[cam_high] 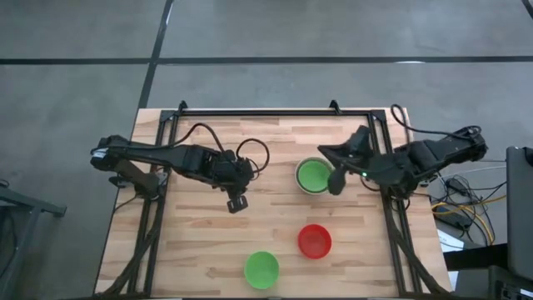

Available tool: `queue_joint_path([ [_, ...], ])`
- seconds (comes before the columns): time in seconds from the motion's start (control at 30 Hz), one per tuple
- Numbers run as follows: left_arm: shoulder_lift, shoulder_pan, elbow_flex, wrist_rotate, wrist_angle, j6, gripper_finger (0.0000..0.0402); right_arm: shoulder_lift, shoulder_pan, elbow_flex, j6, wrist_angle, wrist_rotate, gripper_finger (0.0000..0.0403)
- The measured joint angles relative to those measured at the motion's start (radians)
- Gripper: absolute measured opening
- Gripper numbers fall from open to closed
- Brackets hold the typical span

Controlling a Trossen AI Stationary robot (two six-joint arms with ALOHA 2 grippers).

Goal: Nest bowls inside each other
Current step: Stack the green bowl on the green bowl

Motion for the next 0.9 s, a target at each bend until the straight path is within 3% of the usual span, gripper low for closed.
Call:
queue_joint_path([
  [0.63,0.0,0.0,-0.115,0.0,0.087,-0.025,0.0097,-0.107,0.167,-0.022,-0.311,0.062,0.0,0.0008],
  [0.77,0.0,0.0,-0.116,0.01,0.092,-0.027,0.0097,-0.157,0.189,-0.107,-0.349,0.145,-0.005,0.0008],
  [0.9,0.0,0.0,-0.116,0.016,0.095,-0.027,0.0097,-0.25,0.201,-0.264,-0.416,0.351,-0.042,0.0008],
])
